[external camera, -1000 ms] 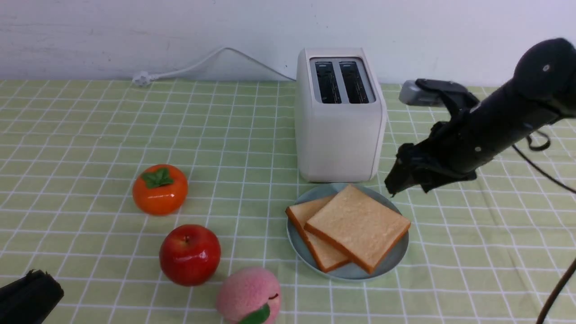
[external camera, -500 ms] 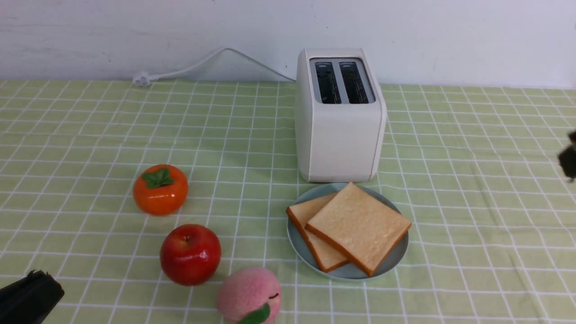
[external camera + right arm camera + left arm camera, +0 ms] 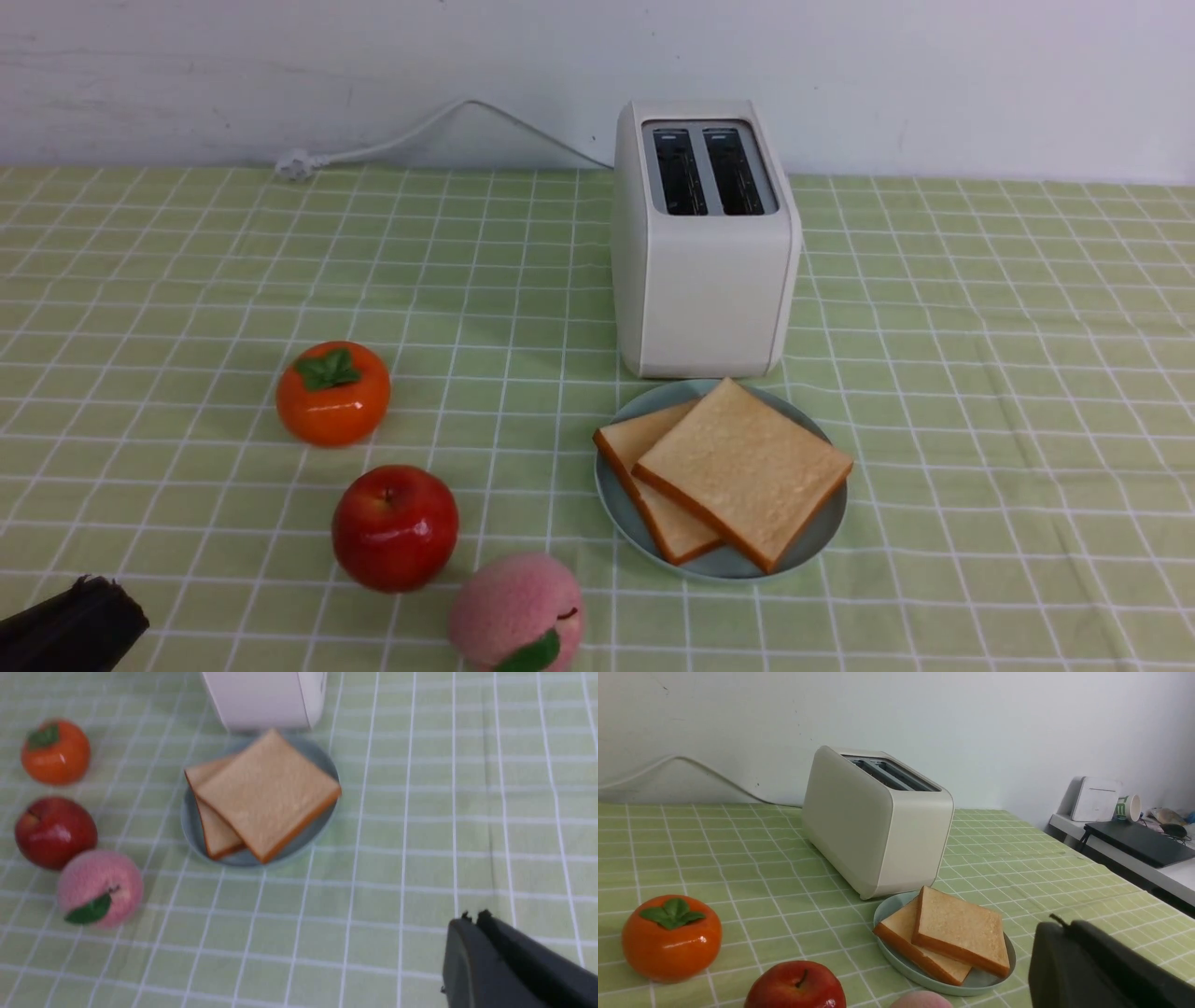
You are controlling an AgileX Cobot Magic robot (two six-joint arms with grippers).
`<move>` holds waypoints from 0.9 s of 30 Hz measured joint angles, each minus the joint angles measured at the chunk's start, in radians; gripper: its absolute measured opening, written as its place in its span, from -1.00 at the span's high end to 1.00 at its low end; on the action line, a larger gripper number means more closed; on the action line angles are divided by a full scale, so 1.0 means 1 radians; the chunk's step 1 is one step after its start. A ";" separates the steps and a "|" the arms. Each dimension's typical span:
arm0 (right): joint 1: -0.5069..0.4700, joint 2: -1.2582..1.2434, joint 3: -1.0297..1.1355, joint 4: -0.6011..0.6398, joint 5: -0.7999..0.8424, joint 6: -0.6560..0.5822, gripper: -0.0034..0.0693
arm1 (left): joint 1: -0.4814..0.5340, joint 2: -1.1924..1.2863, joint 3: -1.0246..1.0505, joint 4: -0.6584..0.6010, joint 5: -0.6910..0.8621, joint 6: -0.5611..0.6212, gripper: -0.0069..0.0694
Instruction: Take toasted bread from bread machine on green coffee tablecloth place on plate.
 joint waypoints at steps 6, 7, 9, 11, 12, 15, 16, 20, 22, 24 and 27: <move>0.000 -0.158 0.095 -0.011 -0.068 0.001 0.87 | 0.000 0.000 0.000 -0.001 0.001 0.000 0.85; 0.000 -0.184 0.104 -0.013 -0.059 0.001 0.87 | 0.000 0.000 0.000 -0.001 0.001 0.000 0.85; 0.000 -0.207 0.109 -0.013 -0.045 0.001 0.87 | 0.000 0.000 0.000 -0.001 0.001 0.000 0.85; 0.000 -0.213 0.110 -0.013 -0.032 0.001 0.87 | 0.000 0.000 0.000 -0.001 0.001 0.000 0.85; 0.000 -0.213 0.110 -0.013 -0.027 0.001 0.86 | 0.000 0.000 0.000 -0.001 0.001 0.000 0.85; 0.000 -0.214 0.111 -0.033 -0.024 0.001 0.87 | 0.000 0.000 0.000 -0.001 0.001 0.000 0.85; 0.000 -0.214 0.111 -0.035 -0.026 0.001 0.87 | 0.000 0.000 0.000 -0.001 0.001 0.000 0.85; -0.036 -0.219 0.195 -0.082 -0.167 -0.014 0.96 | 0.000 0.000 0.000 -0.001 0.001 0.000 0.85; -0.090 -0.226 0.294 -0.083 -0.261 -0.038 0.96 | 0.000 0.000 0.000 -0.001 0.001 0.000 0.84; -0.131 -0.237 0.374 -0.079 -0.329 -0.058 0.96 | 0.000 0.000 0.000 -0.001 0.003 0.000 0.84; -0.152 -0.276 0.512 -0.072 -0.395 -0.071 0.96 | 0.000 0.000 0.000 -0.001 0.008 0.000 0.83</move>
